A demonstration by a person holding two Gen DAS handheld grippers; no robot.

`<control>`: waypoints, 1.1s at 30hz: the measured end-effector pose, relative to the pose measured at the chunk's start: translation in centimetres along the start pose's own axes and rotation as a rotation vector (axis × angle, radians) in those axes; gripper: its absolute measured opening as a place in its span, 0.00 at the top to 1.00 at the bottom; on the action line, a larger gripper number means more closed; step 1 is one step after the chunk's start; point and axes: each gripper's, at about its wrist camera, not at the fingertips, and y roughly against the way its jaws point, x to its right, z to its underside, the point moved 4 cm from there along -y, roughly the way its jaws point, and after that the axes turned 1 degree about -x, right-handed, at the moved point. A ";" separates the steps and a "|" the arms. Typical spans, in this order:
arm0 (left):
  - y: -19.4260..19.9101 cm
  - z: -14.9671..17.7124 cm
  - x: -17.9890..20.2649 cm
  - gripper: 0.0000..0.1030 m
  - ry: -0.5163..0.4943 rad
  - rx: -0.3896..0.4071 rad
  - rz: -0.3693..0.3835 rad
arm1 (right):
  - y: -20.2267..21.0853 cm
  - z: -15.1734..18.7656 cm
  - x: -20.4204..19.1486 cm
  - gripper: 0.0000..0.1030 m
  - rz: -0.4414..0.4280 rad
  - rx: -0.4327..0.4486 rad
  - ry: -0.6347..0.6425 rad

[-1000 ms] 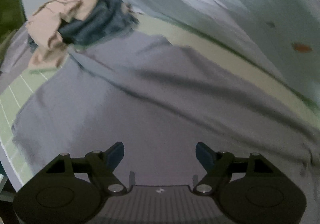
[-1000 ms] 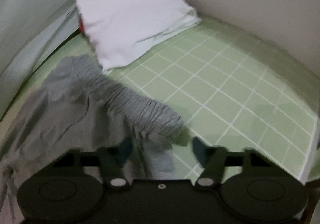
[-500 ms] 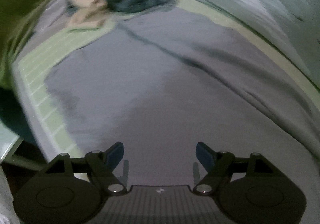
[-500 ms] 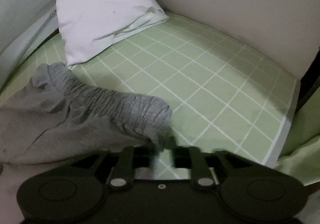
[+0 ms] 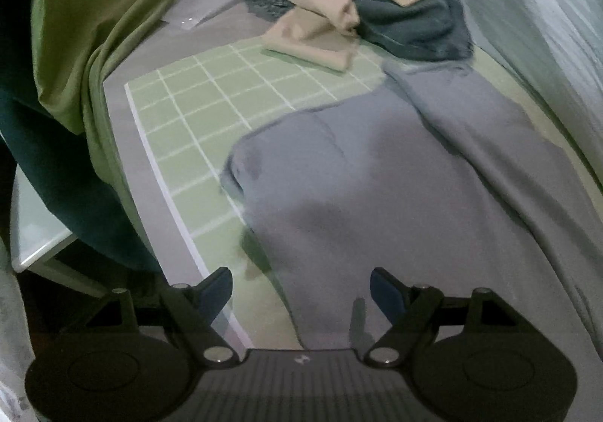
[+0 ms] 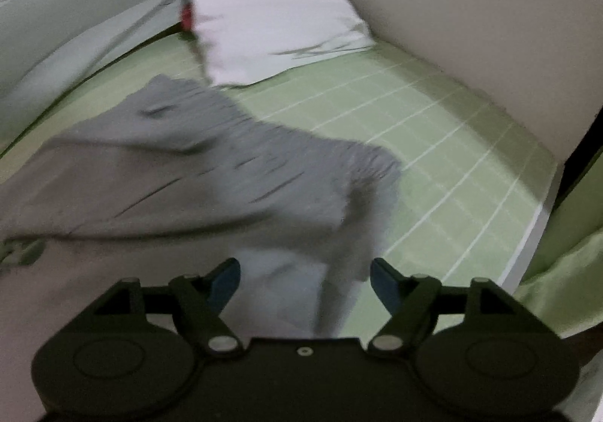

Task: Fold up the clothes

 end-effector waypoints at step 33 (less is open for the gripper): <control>0.0 -6.4 -5.5 0.30 -0.157 0.154 0.053 | 5.1 7.5 -16.6 0.18 -0.136 -0.002 0.168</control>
